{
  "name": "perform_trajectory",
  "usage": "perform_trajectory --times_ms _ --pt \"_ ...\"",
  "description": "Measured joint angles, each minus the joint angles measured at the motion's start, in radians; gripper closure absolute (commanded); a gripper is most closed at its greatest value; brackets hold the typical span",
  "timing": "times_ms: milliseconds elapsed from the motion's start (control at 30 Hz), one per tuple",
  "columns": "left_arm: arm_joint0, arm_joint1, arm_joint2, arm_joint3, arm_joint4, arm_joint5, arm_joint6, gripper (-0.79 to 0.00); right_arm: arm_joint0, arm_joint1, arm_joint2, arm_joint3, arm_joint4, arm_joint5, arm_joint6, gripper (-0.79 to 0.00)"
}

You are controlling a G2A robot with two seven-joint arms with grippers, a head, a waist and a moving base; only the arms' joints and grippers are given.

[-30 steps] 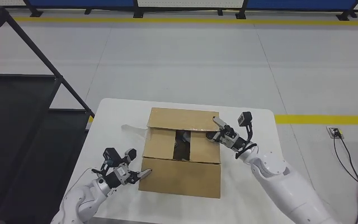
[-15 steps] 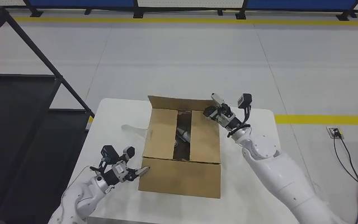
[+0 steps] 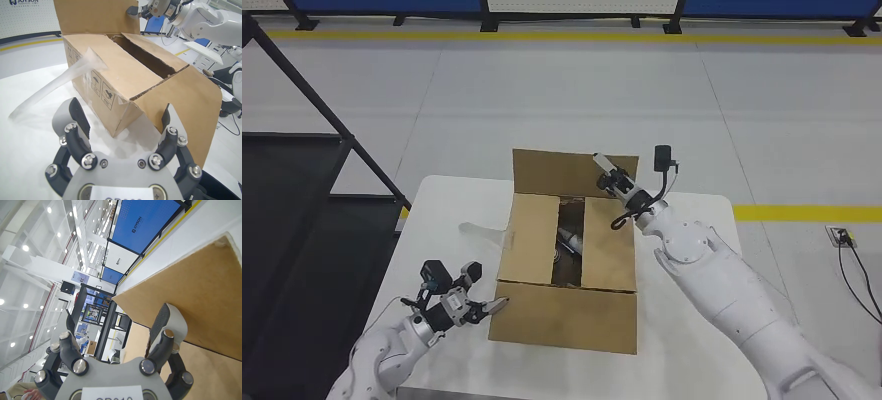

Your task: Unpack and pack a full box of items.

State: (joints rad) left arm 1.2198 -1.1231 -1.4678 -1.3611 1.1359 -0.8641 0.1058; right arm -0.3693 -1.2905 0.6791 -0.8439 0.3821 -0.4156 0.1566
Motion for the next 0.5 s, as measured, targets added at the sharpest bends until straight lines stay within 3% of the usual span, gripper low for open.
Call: perform_trajectory --times_ms 300,500 --pt "-0.015 0.000 0.033 -0.001 0.000 0.002 -0.018 -0.785 -0.006 0.000 0.003 -0.006 0.003 0.006 -0.001 -0.785" --pt "-0.026 0.000 0.057 -0.001 0.006 0.004 -0.032 -0.785 -0.025 -0.012 0.024 -0.054 -0.057 0.113 -0.117 -0.785"
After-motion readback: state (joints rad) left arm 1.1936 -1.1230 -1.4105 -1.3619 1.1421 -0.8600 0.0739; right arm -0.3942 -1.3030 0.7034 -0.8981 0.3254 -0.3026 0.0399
